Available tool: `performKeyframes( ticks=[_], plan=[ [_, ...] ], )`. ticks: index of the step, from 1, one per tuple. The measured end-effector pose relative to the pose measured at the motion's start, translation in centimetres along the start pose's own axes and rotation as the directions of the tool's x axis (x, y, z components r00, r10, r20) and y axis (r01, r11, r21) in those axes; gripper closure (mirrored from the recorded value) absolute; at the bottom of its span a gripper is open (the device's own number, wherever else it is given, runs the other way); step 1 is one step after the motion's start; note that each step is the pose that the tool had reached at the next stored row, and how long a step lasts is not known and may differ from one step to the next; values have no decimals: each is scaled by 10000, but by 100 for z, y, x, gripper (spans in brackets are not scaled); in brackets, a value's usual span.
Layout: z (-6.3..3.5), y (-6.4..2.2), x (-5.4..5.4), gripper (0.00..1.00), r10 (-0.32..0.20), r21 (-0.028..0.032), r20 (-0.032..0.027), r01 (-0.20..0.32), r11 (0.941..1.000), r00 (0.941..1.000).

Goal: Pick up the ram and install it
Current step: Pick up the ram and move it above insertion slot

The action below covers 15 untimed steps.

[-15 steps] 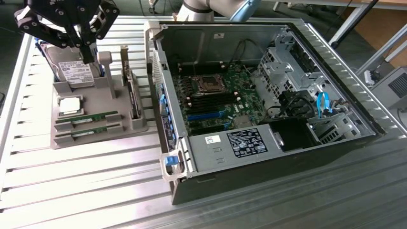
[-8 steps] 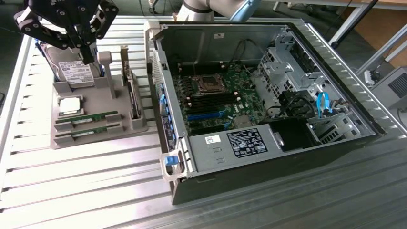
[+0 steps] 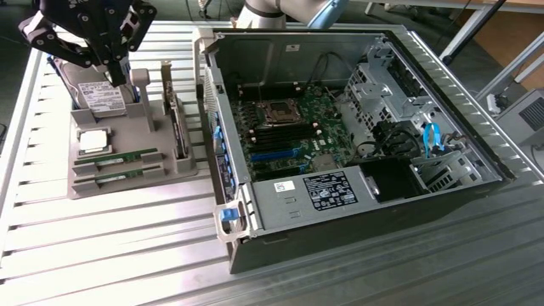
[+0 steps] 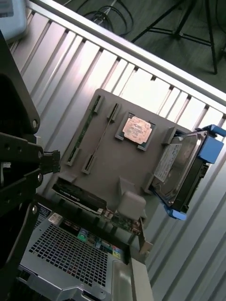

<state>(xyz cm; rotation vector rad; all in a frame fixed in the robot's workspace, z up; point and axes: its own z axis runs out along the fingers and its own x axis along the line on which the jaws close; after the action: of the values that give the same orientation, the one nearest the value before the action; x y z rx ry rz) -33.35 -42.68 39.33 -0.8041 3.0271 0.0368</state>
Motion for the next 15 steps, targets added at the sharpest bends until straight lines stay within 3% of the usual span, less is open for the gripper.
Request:
performKeyframes(
  ticks=[4,10,15],
  plan=[
    [0,0,0,91,-589,20,-30,589,9983,9983],
    [0,0,0,91,-1518,39,-72,1519,9884,9884],
    [0,0,0,91,-2364,48,-109,2364,9716,9716]
  ],
)
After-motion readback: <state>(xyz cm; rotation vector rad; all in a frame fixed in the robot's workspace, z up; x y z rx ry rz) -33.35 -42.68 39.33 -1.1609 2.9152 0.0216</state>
